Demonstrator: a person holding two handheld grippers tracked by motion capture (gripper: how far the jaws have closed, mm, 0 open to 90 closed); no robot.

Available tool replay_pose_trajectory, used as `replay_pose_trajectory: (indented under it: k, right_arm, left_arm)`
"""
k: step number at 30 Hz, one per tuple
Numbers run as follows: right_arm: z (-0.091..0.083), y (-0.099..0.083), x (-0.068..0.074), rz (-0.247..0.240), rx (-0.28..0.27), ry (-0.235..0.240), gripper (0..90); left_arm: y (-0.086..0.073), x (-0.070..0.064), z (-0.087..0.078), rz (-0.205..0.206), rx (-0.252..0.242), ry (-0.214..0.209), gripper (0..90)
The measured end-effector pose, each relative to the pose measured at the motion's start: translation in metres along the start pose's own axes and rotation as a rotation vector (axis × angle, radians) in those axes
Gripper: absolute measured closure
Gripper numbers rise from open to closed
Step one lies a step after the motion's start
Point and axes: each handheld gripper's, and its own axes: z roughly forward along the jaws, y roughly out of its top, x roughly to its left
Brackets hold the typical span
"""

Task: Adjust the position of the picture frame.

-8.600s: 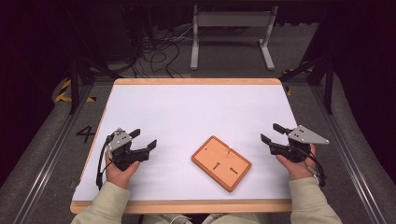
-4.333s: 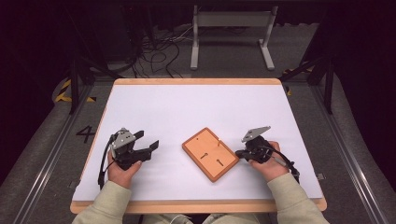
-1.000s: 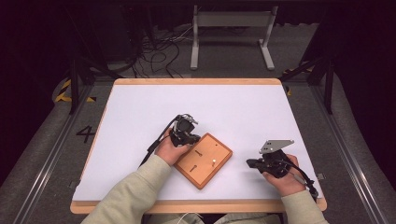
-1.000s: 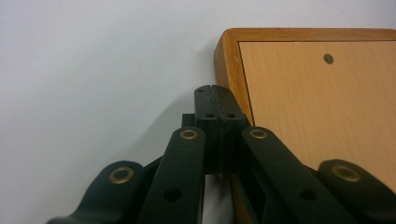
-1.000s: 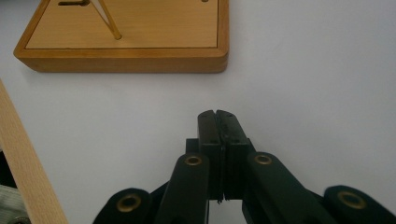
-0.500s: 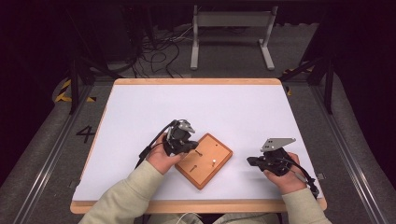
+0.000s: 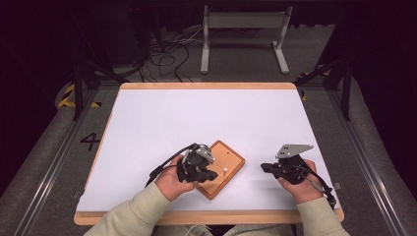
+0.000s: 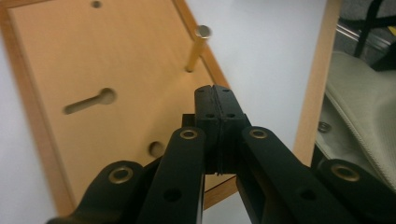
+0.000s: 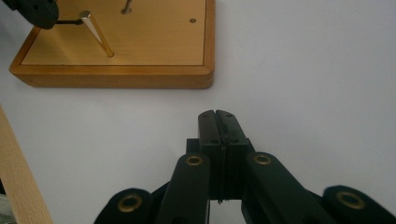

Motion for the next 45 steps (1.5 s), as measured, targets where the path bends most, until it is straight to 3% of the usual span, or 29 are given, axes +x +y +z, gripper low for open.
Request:
replay_pose_trajectory:
  k: [10,15,19,26,31,45]
  right_arm:
    - [0.002,-0.001,0.000,0.003,0.005,0.009,90.0]
    - [0.002,-0.001,-0.001,0.005,0.006,0.011,90.0]
    - [0.002,-0.001,-0.001,0.005,0.004,0.009,90.0]
    - [0.002,0.000,-0.001,0.005,0.002,0.010,90.0]
    - [0.003,0.001,-0.001,-0.001,0.002,0.013,90.0]
    - [0.009,0.008,-0.001,-0.018,0.001,0.029,90.0]
  left_arm:
    - [0.002,-0.012,0.020,0.061,0.066,-0.046,90.0]
    - [0.005,-0.019,0.027,0.082,0.058,-0.077,89.9]
    - [0.005,-0.022,0.033,0.102,0.088,-0.090,90.0]
    - [0.003,-0.020,0.037,0.091,0.114,-0.087,90.0]
    - [0.002,-0.023,0.037,0.100,0.115,-0.063,90.0]
    - [-0.012,-0.007,0.024,0.034,0.119,0.036,90.0]
